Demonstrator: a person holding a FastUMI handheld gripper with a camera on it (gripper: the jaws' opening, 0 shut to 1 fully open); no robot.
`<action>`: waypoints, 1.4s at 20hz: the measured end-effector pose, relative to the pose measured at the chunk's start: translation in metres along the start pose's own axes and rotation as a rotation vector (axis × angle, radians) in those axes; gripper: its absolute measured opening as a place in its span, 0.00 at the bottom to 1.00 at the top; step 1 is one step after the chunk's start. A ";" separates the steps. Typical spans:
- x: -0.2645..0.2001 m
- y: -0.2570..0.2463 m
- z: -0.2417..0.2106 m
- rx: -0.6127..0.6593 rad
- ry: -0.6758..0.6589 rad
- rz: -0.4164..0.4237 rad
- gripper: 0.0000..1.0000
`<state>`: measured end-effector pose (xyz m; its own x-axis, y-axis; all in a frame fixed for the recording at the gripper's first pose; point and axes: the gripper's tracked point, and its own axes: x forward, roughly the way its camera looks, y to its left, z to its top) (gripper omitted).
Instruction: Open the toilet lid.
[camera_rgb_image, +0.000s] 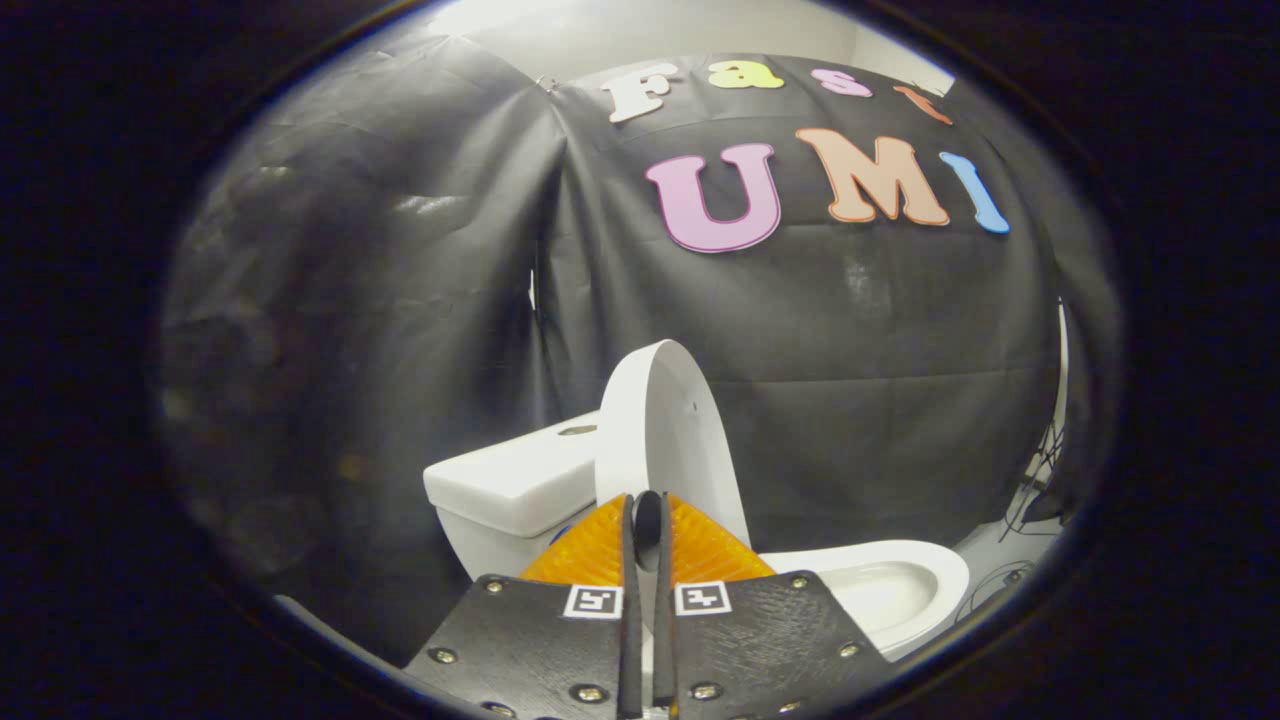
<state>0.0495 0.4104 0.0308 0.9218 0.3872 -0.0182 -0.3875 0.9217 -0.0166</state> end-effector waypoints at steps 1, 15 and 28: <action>-0.004 0.006 -0.002 -0.006 -0.007 -0.002 0.05; -0.003 -0.001 0.001 -0.001 0.012 0.042 0.10; -0.045 -0.075 0.073 0.085 -0.038 -0.030 0.36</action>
<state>0.0378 0.3255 0.1056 0.9332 0.3589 0.0195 -0.3594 0.9307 0.0682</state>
